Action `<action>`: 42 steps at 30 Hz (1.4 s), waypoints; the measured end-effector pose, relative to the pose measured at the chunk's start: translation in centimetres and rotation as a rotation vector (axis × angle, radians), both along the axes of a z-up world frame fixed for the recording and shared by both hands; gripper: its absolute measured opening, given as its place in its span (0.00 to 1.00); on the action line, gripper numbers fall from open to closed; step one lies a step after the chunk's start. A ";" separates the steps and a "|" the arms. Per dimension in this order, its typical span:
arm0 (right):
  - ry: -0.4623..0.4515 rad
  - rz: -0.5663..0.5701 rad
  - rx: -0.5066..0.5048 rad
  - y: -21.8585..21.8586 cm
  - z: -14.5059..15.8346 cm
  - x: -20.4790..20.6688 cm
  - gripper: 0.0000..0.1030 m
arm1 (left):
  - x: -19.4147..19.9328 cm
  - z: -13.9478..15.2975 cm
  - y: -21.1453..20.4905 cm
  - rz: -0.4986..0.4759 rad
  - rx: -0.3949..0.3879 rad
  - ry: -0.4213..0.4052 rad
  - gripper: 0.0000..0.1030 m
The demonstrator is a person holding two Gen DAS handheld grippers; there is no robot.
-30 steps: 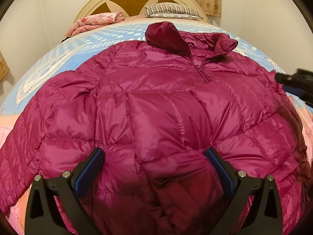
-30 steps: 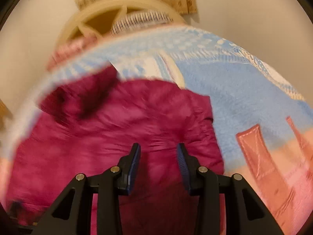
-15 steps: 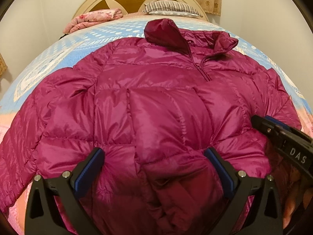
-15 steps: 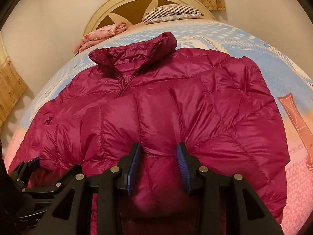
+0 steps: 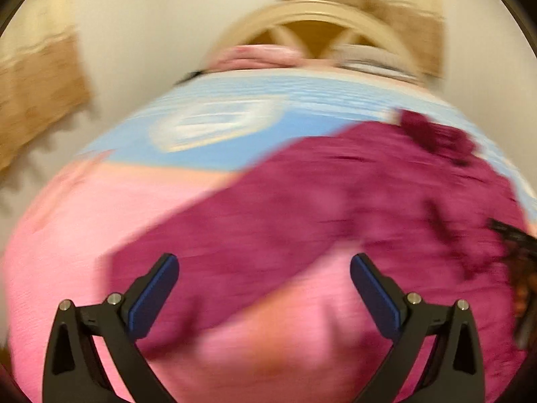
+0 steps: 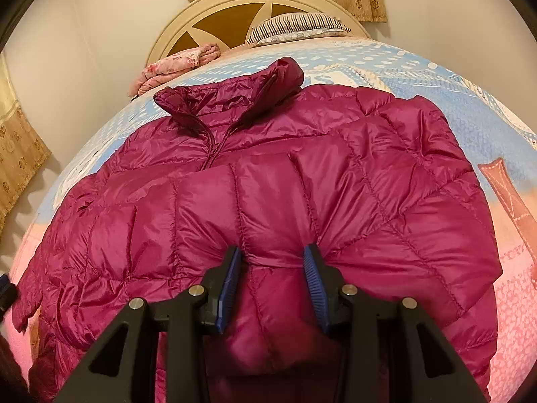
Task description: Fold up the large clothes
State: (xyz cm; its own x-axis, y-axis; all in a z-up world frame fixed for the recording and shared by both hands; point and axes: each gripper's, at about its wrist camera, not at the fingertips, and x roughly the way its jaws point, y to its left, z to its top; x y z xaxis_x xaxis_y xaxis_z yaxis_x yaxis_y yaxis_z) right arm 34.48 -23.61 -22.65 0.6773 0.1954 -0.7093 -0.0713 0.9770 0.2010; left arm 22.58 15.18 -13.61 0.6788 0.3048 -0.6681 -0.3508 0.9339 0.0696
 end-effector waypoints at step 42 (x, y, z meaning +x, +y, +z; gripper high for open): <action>-0.024 0.000 0.088 -1.0 0.3 -0.6 0.49 | -0.8 10.1 0.9 -0.210 -0.172 -0.391 0.11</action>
